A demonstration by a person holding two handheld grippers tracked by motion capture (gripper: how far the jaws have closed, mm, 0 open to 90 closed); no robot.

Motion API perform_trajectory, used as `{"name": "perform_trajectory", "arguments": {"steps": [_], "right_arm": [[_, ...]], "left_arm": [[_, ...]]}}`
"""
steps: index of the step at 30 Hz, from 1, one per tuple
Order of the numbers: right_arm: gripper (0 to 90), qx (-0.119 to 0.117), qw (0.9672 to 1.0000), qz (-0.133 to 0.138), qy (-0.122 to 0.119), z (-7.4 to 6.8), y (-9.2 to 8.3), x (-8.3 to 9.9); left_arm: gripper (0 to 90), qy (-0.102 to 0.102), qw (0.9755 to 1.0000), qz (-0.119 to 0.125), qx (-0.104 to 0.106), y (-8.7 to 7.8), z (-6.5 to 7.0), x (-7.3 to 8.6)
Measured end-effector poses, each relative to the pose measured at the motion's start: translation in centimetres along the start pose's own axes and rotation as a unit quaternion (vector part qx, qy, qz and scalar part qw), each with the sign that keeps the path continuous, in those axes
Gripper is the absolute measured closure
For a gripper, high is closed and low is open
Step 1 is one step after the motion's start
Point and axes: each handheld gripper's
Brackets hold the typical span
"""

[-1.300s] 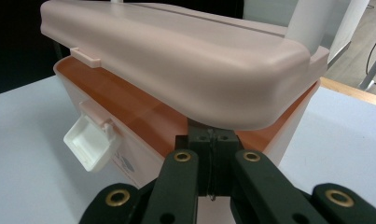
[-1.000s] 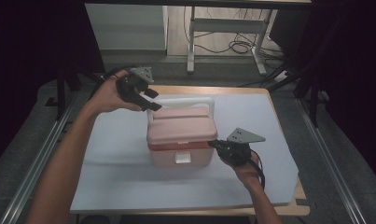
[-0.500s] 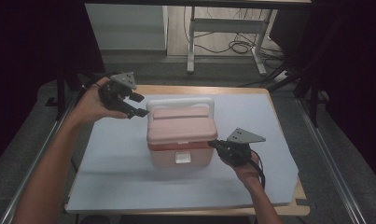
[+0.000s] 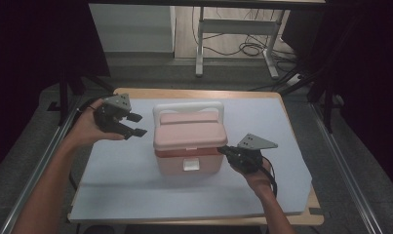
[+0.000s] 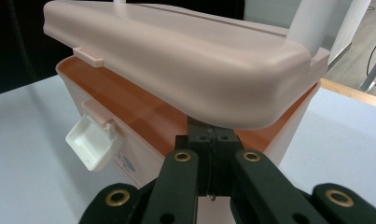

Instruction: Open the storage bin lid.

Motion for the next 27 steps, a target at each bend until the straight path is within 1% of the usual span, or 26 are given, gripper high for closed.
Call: {"name": "perform_trajectory", "arguments": {"steps": [4,9,13,18,22,24,25,27], "right_arm": [[89.9,0.001,1.0,0.001,-0.001,0.0,0.0,0.0],[89.9,0.001,1.0,0.001,-0.001,0.0,0.0,0.0],[89.9,0.001,1.0,0.001,-0.001,0.0,0.0,0.0],[89.9,0.002,1.0,0.001,0.0,0.0,0.0,0.0],[89.9,0.002,1.0,0.002,0.001,0.1,-0.1,0.0],[89.9,0.002,1.0,0.002,0.001,0.1,-0.1,0.0],[89.9,0.003,1.0,0.003,0.001,0.0,-0.1,0.0],[89.9,0.003,1.0,0.002,0.001,0.0,-0.1,0.0]], "left_arm": [[43.2,-0.008,1.0,0.0,0.003,0.8,-0.2,0.9],[43.9,-0.011,0.9999,-0.003,0.003,1.3,-0.2,1.3],[46.8,-0.011,0.9999,-0.001,0.004,1.7,-0.1,1.7],[48.5,-0.012,0.9999,-0.001,0.004,2.5,0.1,2.6],[51.4,-0.003,1.0,0.001,0.002,2.9,0.6,3.2],[55.5,0.003,1.0,0.003,-0.001,3.1,0.9,3.3],[57.4,0.007,1.0,0.004,0.0,3.1,1.1,3.4],[61.4,0.009,0.9999,0.008,0.002,3.2,1.4,3.6]]}}
Point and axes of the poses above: each handheld gripper's, and its own axes: y roughly forward along the jaws, x roughly out of its underside, z roughly to its right, and after that the axes turned 13 degrees about x, right-handed
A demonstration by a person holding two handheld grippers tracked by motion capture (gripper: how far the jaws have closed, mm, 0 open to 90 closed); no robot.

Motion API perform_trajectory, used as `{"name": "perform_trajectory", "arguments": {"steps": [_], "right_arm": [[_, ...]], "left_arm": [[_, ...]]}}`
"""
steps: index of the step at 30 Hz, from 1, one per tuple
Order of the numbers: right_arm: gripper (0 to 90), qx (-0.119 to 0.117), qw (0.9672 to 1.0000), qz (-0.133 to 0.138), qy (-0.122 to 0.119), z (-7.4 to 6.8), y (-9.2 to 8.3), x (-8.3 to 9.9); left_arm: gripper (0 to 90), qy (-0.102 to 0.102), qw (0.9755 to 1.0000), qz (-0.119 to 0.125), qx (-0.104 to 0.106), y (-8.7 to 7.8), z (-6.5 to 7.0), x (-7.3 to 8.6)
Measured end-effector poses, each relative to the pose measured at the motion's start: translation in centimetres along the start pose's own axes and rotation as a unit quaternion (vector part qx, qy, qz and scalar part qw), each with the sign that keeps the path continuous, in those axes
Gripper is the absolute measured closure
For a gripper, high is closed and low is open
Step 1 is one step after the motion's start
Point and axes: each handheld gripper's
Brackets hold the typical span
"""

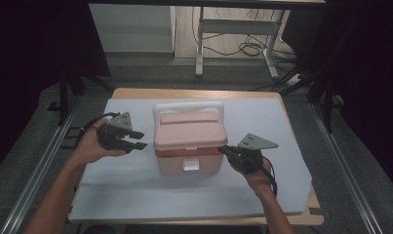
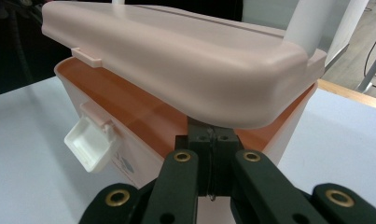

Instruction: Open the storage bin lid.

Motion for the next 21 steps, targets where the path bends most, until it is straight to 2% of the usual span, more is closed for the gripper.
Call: {"name": "perform_trajectory", "arguments": {"steps": [8,11,17,21], "right_arm": [[89.9,0.001,1.0,0.001,0.001,0.0,0.0,0.0],[89.9,0.001,1.0,0.0,0.001,0.0,0.0,0.0],[89.9,0.001,1.0,0.0,0.001,0.0,0.0,0.0],[89.9,0.0,1.0,0.0,0.001,0.0,-0.1,0.0]], "left_arm": [[74.8,0.011,0.9999,0.001,0.01,0.3,0.8,0.6],[76.5,0.02,0.9997,0.006,0.016,0.4,1.3,0.6],[77.3,0.026,0.9993,0.0,0.026,1.0,1.8,0.4],[77.1,0.034,0.999,0.0,0.027,1.1,2.4,0.1]]}}
Point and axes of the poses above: each handheld gripper's, and its own axes: y roughly forward along the jaws, x roughly out of its underside, z roughly to its right, and after that the axes turned 13 degrees about x, right-handed
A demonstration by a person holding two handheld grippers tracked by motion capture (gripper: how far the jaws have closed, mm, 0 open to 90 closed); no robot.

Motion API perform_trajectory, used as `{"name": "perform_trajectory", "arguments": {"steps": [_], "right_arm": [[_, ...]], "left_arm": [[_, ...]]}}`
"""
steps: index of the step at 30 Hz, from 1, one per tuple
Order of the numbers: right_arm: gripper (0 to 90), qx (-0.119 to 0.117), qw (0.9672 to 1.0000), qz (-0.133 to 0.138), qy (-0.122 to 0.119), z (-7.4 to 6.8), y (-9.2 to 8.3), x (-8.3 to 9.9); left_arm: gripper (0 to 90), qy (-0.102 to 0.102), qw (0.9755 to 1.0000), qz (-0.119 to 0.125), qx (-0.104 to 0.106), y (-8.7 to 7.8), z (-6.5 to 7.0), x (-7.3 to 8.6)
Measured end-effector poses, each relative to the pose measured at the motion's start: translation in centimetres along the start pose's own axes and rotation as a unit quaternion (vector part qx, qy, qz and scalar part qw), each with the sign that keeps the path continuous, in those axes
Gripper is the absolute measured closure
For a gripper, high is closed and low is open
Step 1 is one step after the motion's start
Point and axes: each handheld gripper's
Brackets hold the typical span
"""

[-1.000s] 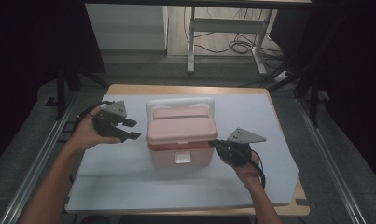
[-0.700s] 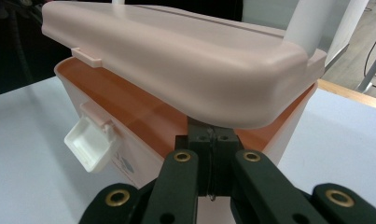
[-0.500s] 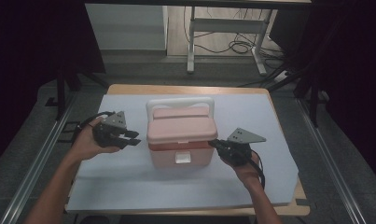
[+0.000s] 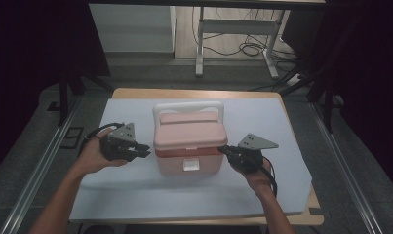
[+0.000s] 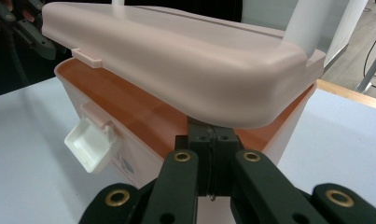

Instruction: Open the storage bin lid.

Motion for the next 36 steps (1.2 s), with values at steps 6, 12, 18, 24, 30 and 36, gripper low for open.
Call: {"name": "perform_trajectory", "arguments": {"steps": [6,12,18,24,30,36], "right_arm": [[89.8,0.0,1.0,0.0,0.0,0.0,0.0,0.0],[89.9,0.0,1.0,0.0,0.001,0.0,0.0,0.0],[89.9,0.0,1.0,0.0,0.0,0.0,0.0,0.0],[89.8,0.0,1.0,-0.001,0.001,0.1,0.0,0.0],[89.8,0.0,1.0,-0.001,0.002,0.1,0.0,0.0],[89.8,0.001,1.0,0.0,0.001,0.1,0.0,0.0]], "left_arm": [[84.1,0.017,0.9998,0.011,0.002,0.1,1.4,-0.6],[86.6,0.013,0.9998,0.013,0.007,0.6,2.1,-0.8],[88.0,0.007,0.9999,0.014,0.006,1.3,2.6,-1.1],[89.6,-0.003,0.9998,0.021,-0.002,2.0,3.2,-1.4],[90.0,-0.013,0.9995,0.028,-0.009,2.7,3.9,-1.8],[90.0,-0.018,0.999,0.038,-0.014,3.2,4.6,-2.3]]}}
Point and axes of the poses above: each handheld gripper's, and its own axes: y roughly forward along the jaws, x roughly out of its underside, z roughly to its right, and after that the axes turned 13 degrees about x, right-handed
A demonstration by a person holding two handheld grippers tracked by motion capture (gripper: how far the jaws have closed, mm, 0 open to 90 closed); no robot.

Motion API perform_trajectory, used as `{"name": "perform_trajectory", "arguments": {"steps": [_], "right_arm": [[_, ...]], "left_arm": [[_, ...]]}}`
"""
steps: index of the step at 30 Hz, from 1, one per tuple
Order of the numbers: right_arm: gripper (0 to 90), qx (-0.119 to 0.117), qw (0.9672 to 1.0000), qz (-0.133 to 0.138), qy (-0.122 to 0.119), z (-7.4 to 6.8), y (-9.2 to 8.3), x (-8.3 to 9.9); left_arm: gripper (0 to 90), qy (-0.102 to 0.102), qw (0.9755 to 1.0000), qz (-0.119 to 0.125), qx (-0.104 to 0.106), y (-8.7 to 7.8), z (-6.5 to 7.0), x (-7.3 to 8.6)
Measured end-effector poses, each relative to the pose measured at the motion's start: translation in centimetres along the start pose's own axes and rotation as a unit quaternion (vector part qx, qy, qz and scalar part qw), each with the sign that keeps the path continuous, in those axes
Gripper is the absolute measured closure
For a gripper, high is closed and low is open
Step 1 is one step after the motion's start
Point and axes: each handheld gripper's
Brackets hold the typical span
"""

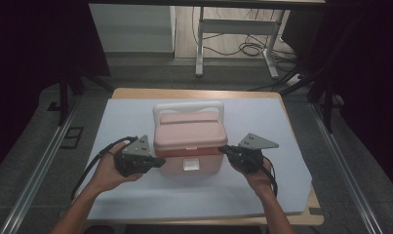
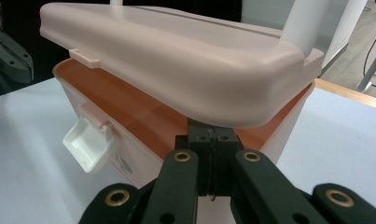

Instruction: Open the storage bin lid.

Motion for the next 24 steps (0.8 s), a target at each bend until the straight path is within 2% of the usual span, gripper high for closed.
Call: {"name": "perform_trajectory", "arguments": {"steps": [14,24], "right_arm": [[89.8,0.0,1.0,-0.001,0.0,0.0,0.0,0.0],[89.8,0.0,1.0,-0.001,0.0,0.0,0.1,0.0]], "left_arm": [[90.0,-0.012,0.9996,0.026,-0.007,1.6,0.8,-0.6],[90.0,-0.015,0.9993,0.032,-0.008,3.0,1.0,-0.8]]}}
Point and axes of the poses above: each handheld gripper's, and its own axes: y roughly forward along the jaws, x roughly out of its underside, z roughly to its right, and after that the axes turned 13 degrees about x, right-handed
